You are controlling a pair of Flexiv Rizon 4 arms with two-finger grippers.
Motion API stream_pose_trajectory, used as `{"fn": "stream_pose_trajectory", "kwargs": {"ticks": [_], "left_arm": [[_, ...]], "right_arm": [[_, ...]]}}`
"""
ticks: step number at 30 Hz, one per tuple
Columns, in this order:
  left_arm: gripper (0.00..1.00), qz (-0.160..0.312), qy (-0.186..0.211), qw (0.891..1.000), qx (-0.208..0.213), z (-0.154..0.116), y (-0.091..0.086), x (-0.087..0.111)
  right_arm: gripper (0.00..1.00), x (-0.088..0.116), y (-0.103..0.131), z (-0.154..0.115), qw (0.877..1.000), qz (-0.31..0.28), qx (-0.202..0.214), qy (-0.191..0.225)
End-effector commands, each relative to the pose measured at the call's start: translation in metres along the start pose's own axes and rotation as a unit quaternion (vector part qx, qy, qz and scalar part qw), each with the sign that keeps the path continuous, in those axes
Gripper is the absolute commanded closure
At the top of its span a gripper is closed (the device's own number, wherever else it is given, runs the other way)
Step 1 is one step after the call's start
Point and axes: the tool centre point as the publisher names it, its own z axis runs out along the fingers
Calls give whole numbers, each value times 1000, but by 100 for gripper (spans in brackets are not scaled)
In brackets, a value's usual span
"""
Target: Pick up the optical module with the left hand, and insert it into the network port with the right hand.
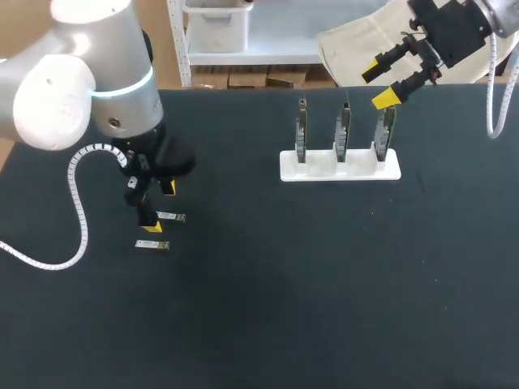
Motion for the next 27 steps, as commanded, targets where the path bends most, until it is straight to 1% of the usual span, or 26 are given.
{"fn": "stream_pose_trajectory", "kwargs": {"ticks": [1,4,6,11,17,19,20,27], "left_arm": [[0,-4,4,1000,3,1,4,-2],[0,-6,5,1000,4,3,4,-3],[0,-12,-3,1000,10,5,2,-3],[0,-13,0,1000,13,10,-1,-5],[0,-22,4,1000,1,9,-1,-3],[0,-27,19,999,-11,8,-1,-2],[0,-26,20,999,-15,8,-2,-2],[0,-32,17,999,-12,12,-6,-3]], "right_arm": [[0,1,3,0,1000,-1,3,-1],[0,1,3,0,1000,-1,3,-1],[0,1,3,0,1000,-1,3,-1],[0,1,3,0,1000,-1,3,-1],[0,1,3,0,1000,-1,3,-1],[0,1,3,0,1000,-1,3,-1],[0,1,3,0,1000,-1,3,-1],[0,1,3,0,1000,-1,3,-1]]}}
